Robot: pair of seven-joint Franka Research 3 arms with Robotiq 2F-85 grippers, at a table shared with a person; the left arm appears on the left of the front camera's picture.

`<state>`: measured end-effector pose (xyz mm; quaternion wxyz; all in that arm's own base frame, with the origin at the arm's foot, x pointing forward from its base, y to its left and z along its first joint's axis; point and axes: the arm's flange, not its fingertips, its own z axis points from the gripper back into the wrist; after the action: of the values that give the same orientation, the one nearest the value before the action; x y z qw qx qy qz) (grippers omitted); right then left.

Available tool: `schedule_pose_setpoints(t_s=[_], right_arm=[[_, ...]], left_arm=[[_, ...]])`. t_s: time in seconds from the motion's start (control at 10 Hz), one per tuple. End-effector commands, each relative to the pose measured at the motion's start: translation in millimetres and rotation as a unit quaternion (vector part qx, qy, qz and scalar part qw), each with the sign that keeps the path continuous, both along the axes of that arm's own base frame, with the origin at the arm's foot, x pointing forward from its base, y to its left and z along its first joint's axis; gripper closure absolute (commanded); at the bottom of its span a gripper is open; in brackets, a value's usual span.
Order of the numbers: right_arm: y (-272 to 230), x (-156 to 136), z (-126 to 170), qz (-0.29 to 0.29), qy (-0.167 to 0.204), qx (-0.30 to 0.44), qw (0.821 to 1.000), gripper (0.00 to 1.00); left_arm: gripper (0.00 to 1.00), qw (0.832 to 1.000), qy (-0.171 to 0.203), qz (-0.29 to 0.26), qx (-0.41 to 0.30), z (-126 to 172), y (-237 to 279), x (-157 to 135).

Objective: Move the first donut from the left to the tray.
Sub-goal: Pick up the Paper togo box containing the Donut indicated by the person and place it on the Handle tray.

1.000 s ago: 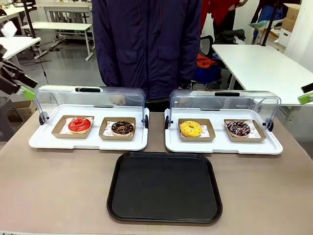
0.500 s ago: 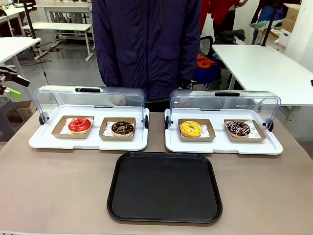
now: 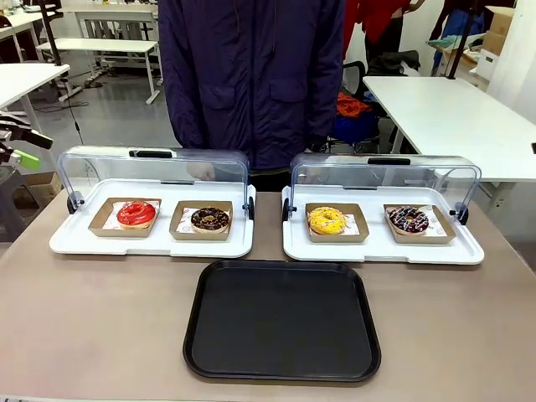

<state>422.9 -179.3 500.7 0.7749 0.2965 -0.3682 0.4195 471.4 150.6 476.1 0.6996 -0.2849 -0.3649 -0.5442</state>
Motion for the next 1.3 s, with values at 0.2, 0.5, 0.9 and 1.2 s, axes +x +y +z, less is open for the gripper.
schedule_pose_setpoints(t_s=[0.2, 0.5, 0.9, 1.2], right_arm=[[-38.3, 19.6, -3.4, -0.026, -0.027, 0.027, 0.999, 0.00], [-52.4, 26.0, -4.7, -0.032, -0.028, 0.053, 0.998, 0.00], [-54.8, 24.1, -6.6, -0.047, -0.015, 0.053, 0.997, 0.00], [-54.8, 24.1, -6.6, -0.047, -0.015, 0.053, 0.997, 0.00]], left_arm=[[0.00, 0.997, 0.038, 0.021, -0.059, -3.2, 25.9, 18.5], [0.00, 0.996, 0.028, 0.018, -0.087, -10.2, 38.0, 24.6], [0.00, 0.995, 0.035, 0.026, -0.086, -16.1, 43.6, 22.9], [0.00, 0.995, 0.035, 0.026, -0.086, -16.1, 43.6, 22.9]])
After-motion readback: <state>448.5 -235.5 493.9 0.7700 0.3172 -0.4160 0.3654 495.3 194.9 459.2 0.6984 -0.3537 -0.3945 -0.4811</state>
